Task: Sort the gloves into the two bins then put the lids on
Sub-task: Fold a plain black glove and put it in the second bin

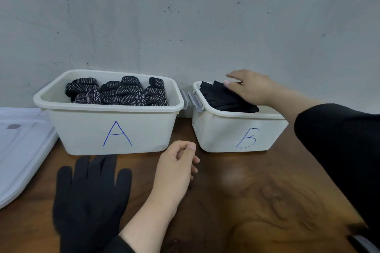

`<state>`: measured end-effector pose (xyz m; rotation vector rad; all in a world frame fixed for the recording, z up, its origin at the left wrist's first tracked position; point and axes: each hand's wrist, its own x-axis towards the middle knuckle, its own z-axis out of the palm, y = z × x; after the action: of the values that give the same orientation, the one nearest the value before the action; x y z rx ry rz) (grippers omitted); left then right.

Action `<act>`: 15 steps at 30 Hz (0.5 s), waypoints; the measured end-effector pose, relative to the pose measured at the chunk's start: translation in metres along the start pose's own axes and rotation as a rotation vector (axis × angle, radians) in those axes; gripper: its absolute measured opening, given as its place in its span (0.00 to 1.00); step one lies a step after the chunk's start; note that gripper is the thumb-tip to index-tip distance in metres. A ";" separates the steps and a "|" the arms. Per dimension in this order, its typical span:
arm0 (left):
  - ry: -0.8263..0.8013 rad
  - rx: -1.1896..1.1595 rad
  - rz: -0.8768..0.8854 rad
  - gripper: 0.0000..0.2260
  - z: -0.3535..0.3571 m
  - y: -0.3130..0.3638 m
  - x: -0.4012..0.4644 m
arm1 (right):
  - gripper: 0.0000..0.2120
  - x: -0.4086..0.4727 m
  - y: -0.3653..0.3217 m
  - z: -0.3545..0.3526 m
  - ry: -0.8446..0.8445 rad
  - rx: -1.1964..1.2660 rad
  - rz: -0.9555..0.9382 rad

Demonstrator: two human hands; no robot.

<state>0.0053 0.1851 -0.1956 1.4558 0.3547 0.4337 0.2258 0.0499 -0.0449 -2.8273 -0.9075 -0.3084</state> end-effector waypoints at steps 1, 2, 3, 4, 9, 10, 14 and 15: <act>-0.003 0.022 0.006 0.07 0.001 0.000 -0.001 | 0.22 -0.006 0.002 -0.007 0.091 0.051 -0.013; -0.010 0.057 0.018 0.08 0.001 0.001 -0.003 | 0.19 -0.014 0.004 -0.015 0.172 0.102 -0.036; -0.020 0.106 0.037 0.08 0.002 0.001 -0.004 | 0.18 -0.025 0.007 -0.022 0.239 0.140 -0.056; -0.031 0.166 0.064 0.07 0.002 0.000 -0.006 | 0.16 -0.037 0.010 -0.030 0.295 0.160 -0.072; -0.181 0.618 0.211 0.06 0.009 -0.003 -0.019 | 0.13 -0.121 0.042 -0.054 0.337 0.140 0.012; -0.223 0.693 0.233 0.06 0.015 -0.004 -0.024 | 0.11 -0.143 0.051 -0.057 0.307 0.143 0.053; -0.395 0.876 0.338 0.11 0.047 -0.008 -0.054 | 0.08 -0.228 0.088 -0.051 0.100 0.107 0.188; -0.440 0.906 0.357 0.12 0.056 -0.010 -0.062 | 0.08 -0.247 0.099 -0.046 0.003 0.059 0.223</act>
<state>-0.0210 0.1058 -0.2027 2.4601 -0.1015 0.2162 0.0811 -0.1762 -0.0686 -2.8369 -0.5814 -0.2523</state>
